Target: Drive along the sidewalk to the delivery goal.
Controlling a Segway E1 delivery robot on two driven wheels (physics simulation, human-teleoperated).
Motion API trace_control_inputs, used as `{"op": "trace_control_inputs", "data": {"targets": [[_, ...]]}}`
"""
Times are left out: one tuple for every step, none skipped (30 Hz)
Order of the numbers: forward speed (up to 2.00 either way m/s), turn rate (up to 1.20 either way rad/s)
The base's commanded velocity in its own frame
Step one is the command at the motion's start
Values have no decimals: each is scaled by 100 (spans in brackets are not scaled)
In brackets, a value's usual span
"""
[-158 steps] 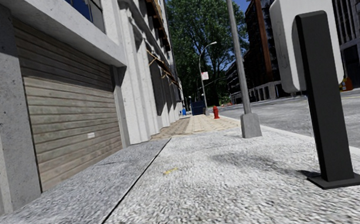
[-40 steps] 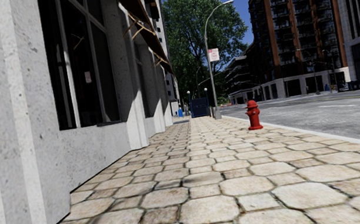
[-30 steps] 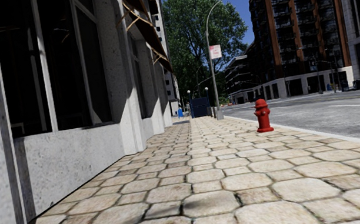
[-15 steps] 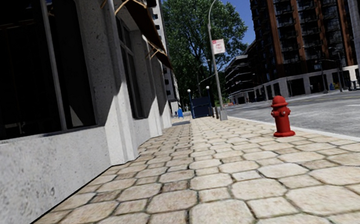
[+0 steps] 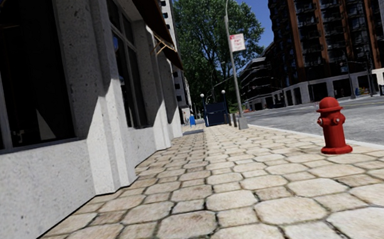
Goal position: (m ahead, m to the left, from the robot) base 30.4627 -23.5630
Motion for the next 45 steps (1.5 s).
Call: {"op": "trace_control_inputs", "data": {"targets": [[200, 0], [200, 0], [200, 0], [200, 0], [200, 0], [200, 0], [200, 0], [200, 0], [200, 0], [200, 0], [200, 0], [200, 0], [200, 0], [200, 0], [200, 0], [200, 0], [200, 0], [200, 0], [200, 0], [200, 0], [200, 0], [200, 0], [200, 0], [200, 0], [200, 0], [200, 0], [200, 0], [200, 0], [200, 0], [200, 0], [200, 0], [200, 0], [200, -5], [200, -27], [200, -36], [200, -38], [200, -22], [200, 0], [200, 0], [200, 0], [200, 0], [200, 0], [200, 0], [200, 0], [200, 0]]}}
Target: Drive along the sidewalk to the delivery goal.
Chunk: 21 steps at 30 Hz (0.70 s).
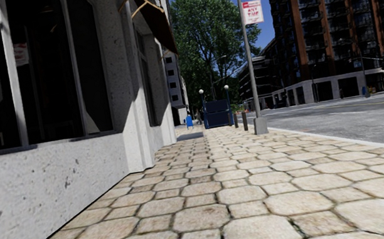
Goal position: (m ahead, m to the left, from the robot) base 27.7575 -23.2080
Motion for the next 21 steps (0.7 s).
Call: {"op": "trace_control_inputs", "data": {"targets": [[200, 0], [200, 0], [200, 0], [200, 0], [200, 0], [200, 0], [200, 0], [200, 0], [200, 0], [200, 0], [200, 0], [200, 0], [200, 0], [200, 0], [200, 0], [200, 0], [200, 0], [200, 0], [200, 0], [200, 0], [200, 0]]}}
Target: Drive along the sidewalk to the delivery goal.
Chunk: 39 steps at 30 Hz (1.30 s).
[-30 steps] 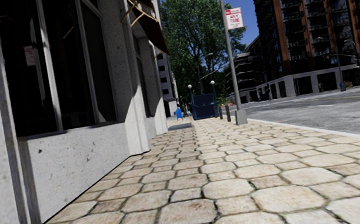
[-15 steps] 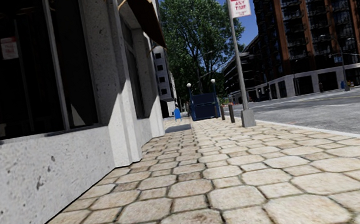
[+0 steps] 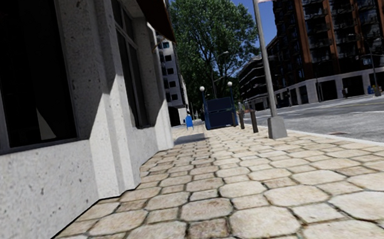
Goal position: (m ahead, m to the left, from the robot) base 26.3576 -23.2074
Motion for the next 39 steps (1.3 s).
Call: {"op": "trace_control_inputs", "data": {"targets": [[200, 0], [200, 0], [200, 0], [200, 0], [200, 0], [200, 0], [200, 0], [200, 0], [200, 0], [200, 0], [200, 0], [200, 0], [200, 0], [200, 0], [200, 0], [200, 0], [200, 0], [200, 0], [200, 0], [200, 0], [200, 0], [200, 0], [200, 0], [200, 0], [200, 0], [200, 0], [200, 0], [200, 0], [200, 0], [200, 0], [200, 0], [200, 0], [200, 0], [200, 0], [200, 0], [200, 0], [199, 0], [199, 0], [199, 0]]}}
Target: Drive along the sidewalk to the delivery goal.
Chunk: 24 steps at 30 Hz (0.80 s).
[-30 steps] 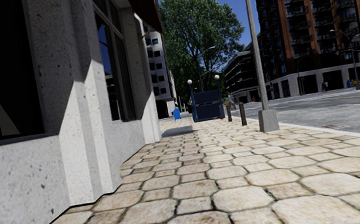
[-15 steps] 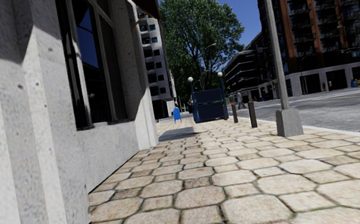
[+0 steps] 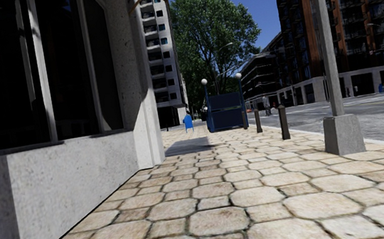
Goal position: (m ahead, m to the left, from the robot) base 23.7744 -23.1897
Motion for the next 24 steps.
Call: {"op": "trace_control_inputs", "data": {"targets": [[199, 0], [199, 0], [199, 0], [199, 0], [198, 0], [198, 0], [198, 0], [198, 0], [198, 0], [198, 0], [198, 0], [198, 0], [198, 0], [198, 0], [198, 0], [198, 0], [198, 0], [198, 0], [198, 0], [198, 0], [198, 0], [198, 0], [198, 0], [198, 0]]}}
